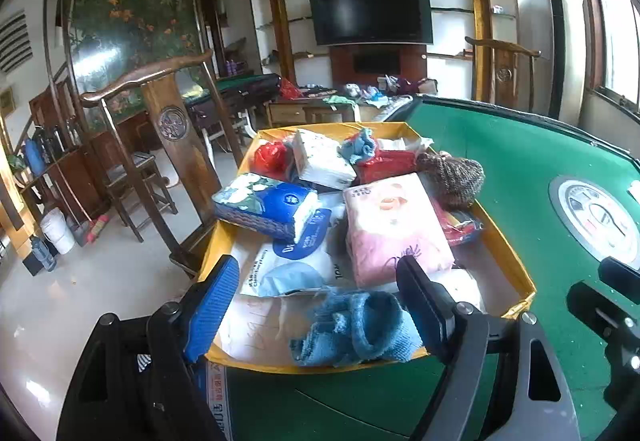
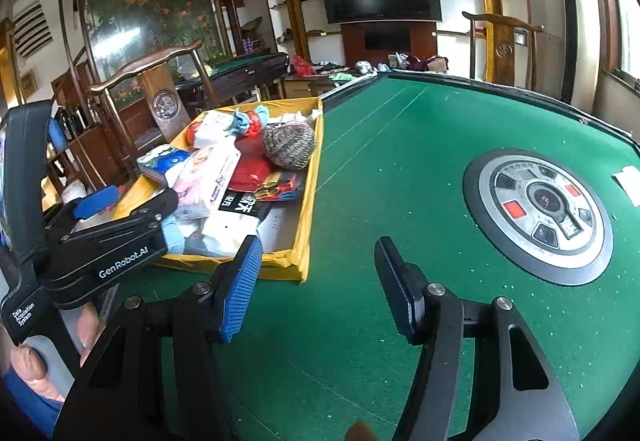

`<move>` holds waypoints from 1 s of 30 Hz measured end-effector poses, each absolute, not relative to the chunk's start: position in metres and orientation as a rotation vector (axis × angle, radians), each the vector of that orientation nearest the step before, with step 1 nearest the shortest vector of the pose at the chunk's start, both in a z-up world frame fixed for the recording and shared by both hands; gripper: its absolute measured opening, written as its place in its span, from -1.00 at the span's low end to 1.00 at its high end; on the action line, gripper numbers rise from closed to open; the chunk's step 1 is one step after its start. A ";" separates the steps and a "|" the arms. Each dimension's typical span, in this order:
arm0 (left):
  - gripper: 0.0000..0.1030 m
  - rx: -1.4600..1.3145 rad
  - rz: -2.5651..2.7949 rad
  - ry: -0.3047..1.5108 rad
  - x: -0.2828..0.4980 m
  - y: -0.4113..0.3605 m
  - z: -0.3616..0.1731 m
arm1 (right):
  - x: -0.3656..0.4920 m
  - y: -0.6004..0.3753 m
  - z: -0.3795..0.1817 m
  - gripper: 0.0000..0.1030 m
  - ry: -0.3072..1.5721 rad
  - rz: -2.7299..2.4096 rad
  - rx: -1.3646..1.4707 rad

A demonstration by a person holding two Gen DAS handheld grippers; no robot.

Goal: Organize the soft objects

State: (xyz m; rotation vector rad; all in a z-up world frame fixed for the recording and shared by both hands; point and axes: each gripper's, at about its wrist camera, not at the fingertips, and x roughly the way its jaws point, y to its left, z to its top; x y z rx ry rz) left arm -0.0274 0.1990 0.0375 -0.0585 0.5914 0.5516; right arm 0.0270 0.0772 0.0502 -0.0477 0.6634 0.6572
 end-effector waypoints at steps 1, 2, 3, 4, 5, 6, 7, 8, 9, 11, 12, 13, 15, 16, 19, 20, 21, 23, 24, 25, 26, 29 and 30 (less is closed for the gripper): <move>0.58 -0.060 0.553 0.589 -0.028 0.199 0.038 | 0.028 0.077 0.050 0.16 0.666 0.654 -0.045; 0.58 -0.062 0.555 0.588 -0.028 0.200 0.037 | 0.028 0.076 0.050 0.16 0.668 0.653 -0.043; 0.58 -0.063 0.557 0.588 -0.028 0.200 0.037 | 0.028 0.076 0.049 0.16 0.670 0.652 -0.043; 0.58 -0.061 0.557 0.587 -0.028 0.200 0.037 | 0.028 0.076 0.049 0.16 0.670 0.652 -0.044; 0.58 -0.059 0.556 0.588 -0.028 0.200 0.037 | 0.027 0.077 0.049 0.16 0.670 0.651 -0.047; 0.58 -0.055 0.559 0.588 -0.027 0.200 0.038 | 0.027 0.078 0.049 0.16 0.670 0.652 -0.050; 0.58 -0.052 0.562 0.587 -0.027 0.200 0.038 | 0.026 0.079 0.049 0.16 0.667 0.653 -0.055; 0.58 -0.047 0.563 0.585 -0.027 0.200 0.038 | 0.026 0.080 0.049 0.16 0.666 0.654 -0.059; 0.58 -0.043 0.565 0.584 -0.027 0.200 0.039 | 0.025 0.080 0.049 0.16 0.663 0.653 -0.066; 0.58 -0.034 0.567 0.583 -0.027 0.199 0.039 | 0.024 0.081 0.049 0.16 0.659 0.651 -0.075; 0.58 -0.031 0.567 0.583 -0.026 0.198 0.038 | 0.024 0.082 0.050 0.16 0.658 0.650 -0.076; 0.58 -0.027 0.571 0.584 -0.025 0.197 0.038 | 0.024 0.082 0.050 0.16 0.657 0.650 -0.076; 0.58 -0.021 0.573 0.583 -0.025 0.197 0.038 | 0.024 0.082 0.050 0.16 0.658 0.652 -0.072; 0.58 -0.018 0.577 0.582 -0.025 0.196 0.038 | 0.024 0.082 0.050 0.16 0.659 0.653 -0.070; 0.58 -0.009 0.586 0.579 -0.025 0.194 0.037 | 0.023 0.082 0.050 0.16 0.659 0.656 -0.074; 0.58 -0.003 0.591 0.579 -0.025 0.193 0.037 | 0.023 0.083 0.050 0.16 0.657 0.655 -0.076; 0.58 0.002 0.594 0.578 -0.025 0.193 0.037 | 0.022 0.083 0.051 0.16 0.654 0.655 -0.080; 0.58 0.017 0.603 0.568 -0.026 0.190 0.037 | 0.019 0.083 0.052 0.16 0.642 0.654 -0.088; 0.58 0.023 0.603 0.563 -0.026 0.188 0.037 | 0.017 0.084 0.054 0.16 0.631 0.654 -0.094; 0.58 0.030 0.599 0.556 -0.027 0.187 0.038 | 0.016 0.084 0.055 0.16 0.620 0.653 -0.098; 0.58 0.034 0.599 0.552 -0.027 0.185 0.038 | 0.013 0.084 0.057 0.16 0.604 0.650 -0.102; 0.58 0.046 0.602 0.546 -0.027 0.183 0.038 | 0.003 0.078 0.067 0.16 0.525 0.648 -0.089; 0.58 0.045 0.600 0.544 -0.028 0.183 0.038 | 0.002 0.076 0.069 0.16 0.512 0.648 -0.085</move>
